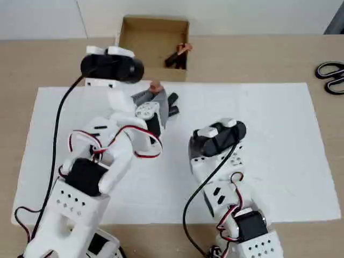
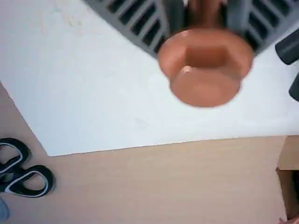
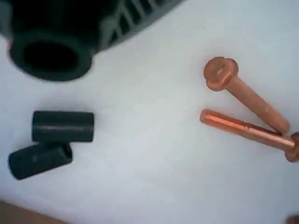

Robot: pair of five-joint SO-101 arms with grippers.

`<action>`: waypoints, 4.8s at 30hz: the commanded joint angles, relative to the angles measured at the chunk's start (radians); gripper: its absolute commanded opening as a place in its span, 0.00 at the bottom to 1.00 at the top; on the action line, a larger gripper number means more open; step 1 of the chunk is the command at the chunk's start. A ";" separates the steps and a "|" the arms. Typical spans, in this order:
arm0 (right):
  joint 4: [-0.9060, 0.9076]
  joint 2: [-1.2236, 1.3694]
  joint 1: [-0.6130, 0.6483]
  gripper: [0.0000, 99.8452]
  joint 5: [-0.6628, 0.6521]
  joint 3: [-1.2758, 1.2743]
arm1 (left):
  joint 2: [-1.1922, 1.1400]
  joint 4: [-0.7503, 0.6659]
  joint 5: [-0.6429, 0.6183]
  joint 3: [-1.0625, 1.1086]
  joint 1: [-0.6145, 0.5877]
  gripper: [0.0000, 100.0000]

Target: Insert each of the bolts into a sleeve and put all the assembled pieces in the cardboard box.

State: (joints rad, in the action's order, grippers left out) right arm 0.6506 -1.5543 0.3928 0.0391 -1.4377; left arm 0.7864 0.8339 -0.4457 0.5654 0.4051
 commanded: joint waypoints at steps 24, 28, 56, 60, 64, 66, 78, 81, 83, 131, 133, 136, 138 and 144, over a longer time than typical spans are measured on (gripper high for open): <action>-0.028 -0.018 0.107 0.00 0.054 -0.012 | 0.048 -0.324 -0.006 0.222 0.094 0.01; -0.028 -0.018 0.140 0.00 0.055 -0.012 | 0.048 -0.373 -0.006 0.272 0.100 0.01; -0.030 -0.018 0.148 0.00 0.054 -0.012 | 0.051 -0.275 -0.063 0.315 0.112 0.01; -0.030 -0.021 0.148 0.00 0.054 -0.012 | 0.049 -0.272 -0.063 0.317 0.149 0.01; -0.030 -0.022 0.148 0.00 0.054 -0.012 | 0.049 -0.215 -0.060 0.315 0.175 0.01; -0.030 -0.022 0.148 0.00 0.054 -0.012 | 0.049 -0.199 -0.060 0.315 0.175 0.01; -0.030 -0.025 0.148 0.00 0.054 -0.012 | 0.048 -0.120 -0.057 0.329 0.176 0.01; -0.028 -0.025 0.148 0.00 0.054 -0.012 | 0.048 -0.118 -0.020 0.355 0.201 0.01; -0.028 -0.025 0.148 0.00 0.054 -0.012 | 0.048 -0.118 0.011 0.366 0.222 0.01; -0.036 0.237 -0.173 0.00 0.002 0.420 | 0.057 0.577 0.385 -0.044 -0.471 0.33; -0.036 0.401 -0.179 0.00 -0.003 0.575 | 0.057 0.578 0.385 -0.044 -0.470 0.33; -0.050 0.684 -0.174 0.00 0.000 0.818 | 0.057 0.582 0.385 -0.044 -0.473 0.33; -0.094 0.883 -0.173 0.00 0.003 0.977 | 0.057 0.600 0.385 -0.044 -0.474 0.33; -0.320 1.435 -0.145 0.00 0.002 1.386 | 0.057 0.646 0.385 -0.044 -0.474 0.33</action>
State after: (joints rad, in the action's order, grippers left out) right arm 0.4465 -0.3759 0.2286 0.0499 -0.2946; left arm 0.8247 1.4661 -0.0652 0.5623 -0.0614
